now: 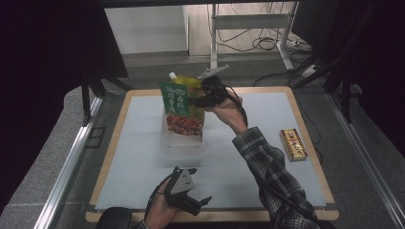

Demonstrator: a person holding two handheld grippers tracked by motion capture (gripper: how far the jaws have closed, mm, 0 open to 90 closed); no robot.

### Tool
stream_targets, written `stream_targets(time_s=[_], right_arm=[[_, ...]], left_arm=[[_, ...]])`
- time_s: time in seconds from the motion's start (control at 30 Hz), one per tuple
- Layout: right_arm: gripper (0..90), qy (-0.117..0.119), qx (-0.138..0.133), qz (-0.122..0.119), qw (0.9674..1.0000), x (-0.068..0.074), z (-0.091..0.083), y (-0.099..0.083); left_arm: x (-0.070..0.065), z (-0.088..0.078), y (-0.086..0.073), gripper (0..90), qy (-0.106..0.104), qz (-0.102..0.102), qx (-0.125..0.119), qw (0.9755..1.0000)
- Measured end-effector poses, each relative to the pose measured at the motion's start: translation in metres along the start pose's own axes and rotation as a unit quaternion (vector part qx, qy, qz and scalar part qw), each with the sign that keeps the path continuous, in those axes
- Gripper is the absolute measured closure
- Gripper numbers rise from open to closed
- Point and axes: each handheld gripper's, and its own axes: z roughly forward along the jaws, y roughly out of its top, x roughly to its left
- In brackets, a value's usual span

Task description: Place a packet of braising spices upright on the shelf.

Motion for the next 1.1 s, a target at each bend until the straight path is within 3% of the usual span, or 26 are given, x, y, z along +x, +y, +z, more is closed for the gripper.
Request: stream_targets(time_s=[0.3, 1.1], right_arm=[[32.1, -0.005, 0.005, 0.007, 0.9999, -0.003, -0.009, -0.01], [25.5, 0.007, 0.004, 0.019, 0.9998, -0.002, -0.033, -0.042]], left_arm=[[0.0, 0.001, 0.0, 0.0, 0.0, 0.001, 0.001, 1.0], [-0.001, 0.002, 0.0, 0.0, 0.001, 0.002, 0.003, 1.0]])
